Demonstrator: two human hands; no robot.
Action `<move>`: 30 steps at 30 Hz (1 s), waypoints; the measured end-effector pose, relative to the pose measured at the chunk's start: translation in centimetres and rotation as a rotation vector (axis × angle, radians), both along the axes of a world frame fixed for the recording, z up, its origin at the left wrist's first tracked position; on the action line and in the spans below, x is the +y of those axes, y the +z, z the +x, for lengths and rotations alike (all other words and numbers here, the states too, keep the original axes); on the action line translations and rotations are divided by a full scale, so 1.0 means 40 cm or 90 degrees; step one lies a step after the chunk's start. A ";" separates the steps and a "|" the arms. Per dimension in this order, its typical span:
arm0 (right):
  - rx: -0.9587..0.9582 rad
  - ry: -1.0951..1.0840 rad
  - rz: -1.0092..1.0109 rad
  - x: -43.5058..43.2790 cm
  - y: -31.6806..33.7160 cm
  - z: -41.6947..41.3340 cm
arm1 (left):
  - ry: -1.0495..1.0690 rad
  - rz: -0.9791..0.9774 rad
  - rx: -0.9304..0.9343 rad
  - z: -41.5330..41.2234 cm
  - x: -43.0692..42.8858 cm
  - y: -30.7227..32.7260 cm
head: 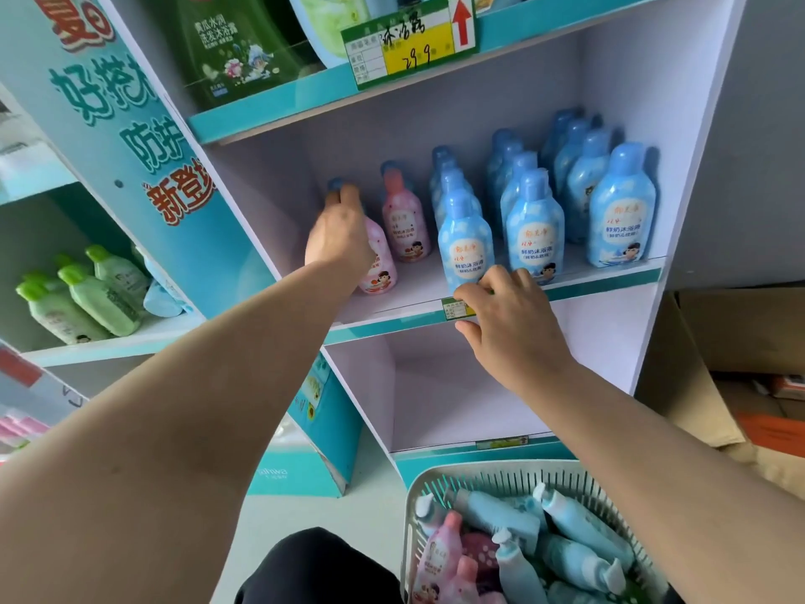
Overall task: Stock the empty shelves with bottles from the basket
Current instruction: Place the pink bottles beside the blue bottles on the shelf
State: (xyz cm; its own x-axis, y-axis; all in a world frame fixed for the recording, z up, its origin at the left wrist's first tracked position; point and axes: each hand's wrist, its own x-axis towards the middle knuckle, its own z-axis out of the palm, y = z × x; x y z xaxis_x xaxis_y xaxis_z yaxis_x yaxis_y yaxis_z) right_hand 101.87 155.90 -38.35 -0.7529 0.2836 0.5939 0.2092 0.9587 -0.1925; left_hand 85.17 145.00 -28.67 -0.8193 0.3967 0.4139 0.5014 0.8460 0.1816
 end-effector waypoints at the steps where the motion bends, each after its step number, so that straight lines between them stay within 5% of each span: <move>1: 0.001 -0.002 0.001 0.000 -0.001 -0.001 | 0.001 0.001 -0.003 -0.005 0.001 -0.001; 30: 0.040 -0.029 0.031 0.000 -0.025 -0.013 | 0.063 -0.007 0.000 -0.114 0.041 -0.017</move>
